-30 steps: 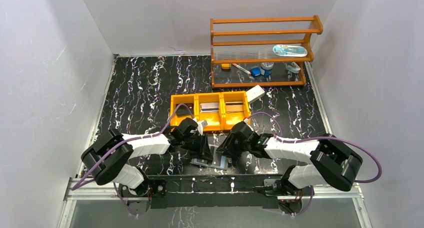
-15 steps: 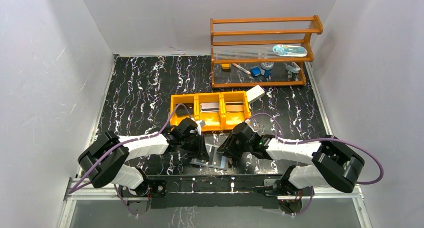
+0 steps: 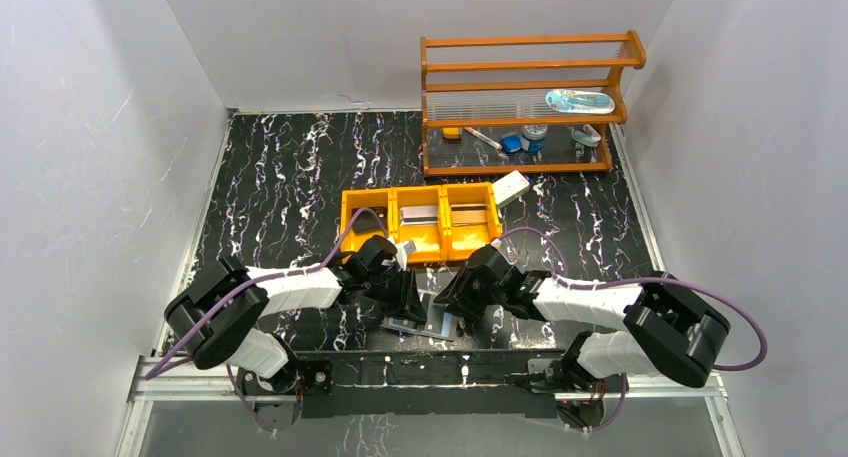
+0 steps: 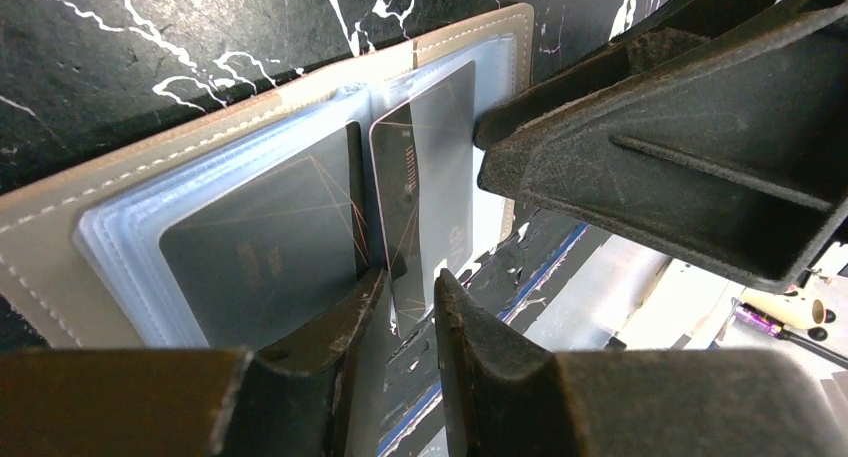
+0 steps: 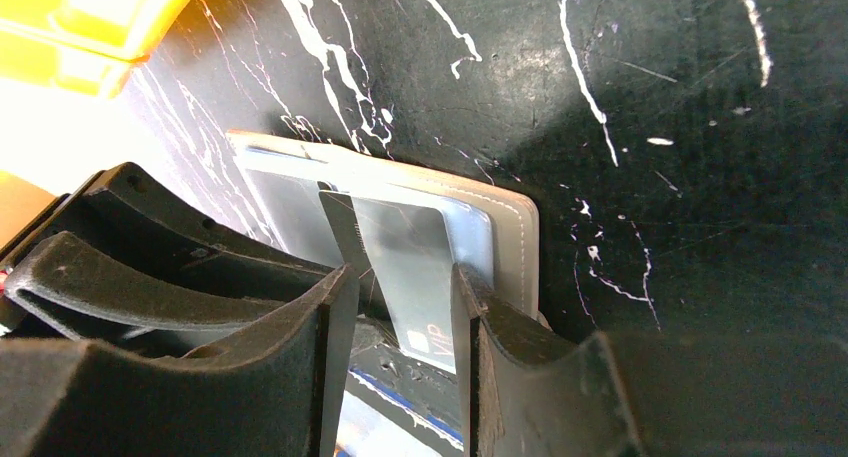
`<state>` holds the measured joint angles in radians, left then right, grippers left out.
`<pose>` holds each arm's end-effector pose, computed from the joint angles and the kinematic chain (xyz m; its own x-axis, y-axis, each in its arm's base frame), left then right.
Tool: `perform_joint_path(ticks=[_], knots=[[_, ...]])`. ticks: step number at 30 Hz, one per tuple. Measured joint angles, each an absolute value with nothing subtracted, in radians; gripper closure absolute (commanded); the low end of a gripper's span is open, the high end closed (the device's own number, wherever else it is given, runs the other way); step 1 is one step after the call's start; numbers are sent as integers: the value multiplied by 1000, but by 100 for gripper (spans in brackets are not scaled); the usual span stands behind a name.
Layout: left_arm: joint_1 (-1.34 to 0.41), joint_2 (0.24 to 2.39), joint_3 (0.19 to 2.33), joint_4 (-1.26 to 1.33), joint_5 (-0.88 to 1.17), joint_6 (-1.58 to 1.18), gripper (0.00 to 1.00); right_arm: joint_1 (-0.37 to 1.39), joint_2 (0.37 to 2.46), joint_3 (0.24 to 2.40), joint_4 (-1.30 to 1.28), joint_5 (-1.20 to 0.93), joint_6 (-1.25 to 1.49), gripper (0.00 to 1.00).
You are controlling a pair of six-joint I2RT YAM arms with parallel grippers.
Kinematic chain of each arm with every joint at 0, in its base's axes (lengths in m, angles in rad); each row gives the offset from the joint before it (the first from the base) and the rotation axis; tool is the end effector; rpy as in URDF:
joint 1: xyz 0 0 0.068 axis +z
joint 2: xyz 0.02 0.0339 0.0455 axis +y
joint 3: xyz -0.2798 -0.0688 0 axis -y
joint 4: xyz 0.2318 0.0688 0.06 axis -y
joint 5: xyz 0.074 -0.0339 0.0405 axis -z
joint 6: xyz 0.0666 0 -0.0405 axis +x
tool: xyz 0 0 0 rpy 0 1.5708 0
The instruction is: Take the credit cards out of the card holder
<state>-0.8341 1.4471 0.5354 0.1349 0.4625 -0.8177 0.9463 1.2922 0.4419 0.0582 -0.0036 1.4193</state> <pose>0.1595 -0.2201 0.1510 -0.9617 0.0884 -0.2595 0.2559 0.6288 -0.7342 0.1400 0.1947 0.1478 -0.8662 0.4888 -0.1035 0.2888 0.6588 0.6947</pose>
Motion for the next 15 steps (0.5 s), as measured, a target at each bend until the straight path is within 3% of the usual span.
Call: perform_joint_path(ticks=[7, 15], knots=[[-833, 1467, 533, 148, 480, -818, 100, 942, 1293, 436, 70, -11, 1420, 51], [-833, 1436, 540, 98, 453, -803, 100, 942, 1288, 434, 70, -9, 1420, 51]])
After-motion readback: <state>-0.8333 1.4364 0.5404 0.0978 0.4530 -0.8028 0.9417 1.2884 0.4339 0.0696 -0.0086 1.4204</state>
